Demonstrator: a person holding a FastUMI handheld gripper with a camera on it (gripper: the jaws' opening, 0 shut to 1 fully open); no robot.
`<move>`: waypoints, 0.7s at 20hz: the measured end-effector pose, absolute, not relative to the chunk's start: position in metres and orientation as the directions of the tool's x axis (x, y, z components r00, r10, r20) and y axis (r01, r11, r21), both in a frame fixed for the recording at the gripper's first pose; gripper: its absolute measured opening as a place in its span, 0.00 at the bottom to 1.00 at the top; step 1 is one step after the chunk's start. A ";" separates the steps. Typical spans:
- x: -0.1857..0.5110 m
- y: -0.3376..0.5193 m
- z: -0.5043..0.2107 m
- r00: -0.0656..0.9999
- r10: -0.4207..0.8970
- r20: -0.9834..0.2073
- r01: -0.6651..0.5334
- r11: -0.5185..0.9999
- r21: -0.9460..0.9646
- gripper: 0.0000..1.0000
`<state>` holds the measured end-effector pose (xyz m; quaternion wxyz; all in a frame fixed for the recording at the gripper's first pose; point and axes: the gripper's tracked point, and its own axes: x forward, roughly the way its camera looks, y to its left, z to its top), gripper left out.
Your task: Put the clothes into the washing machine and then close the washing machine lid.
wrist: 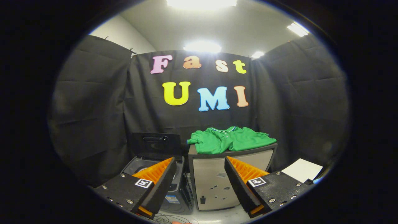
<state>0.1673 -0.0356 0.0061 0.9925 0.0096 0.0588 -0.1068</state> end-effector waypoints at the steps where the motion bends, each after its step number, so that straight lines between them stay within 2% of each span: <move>1: 0.183 -0.044 0.010 0.965 -0.230 -0.125 0.233 0.973 0.004 0.96; 7: 0.269 -0.103 0.011 0.926 -0.309 -0.218 0.308 0.951 -0.042 0.96; 14: 0.340 -0.165 0.014 0.891 -0.345 -0.294 0.350 0.936 -0.038 0.96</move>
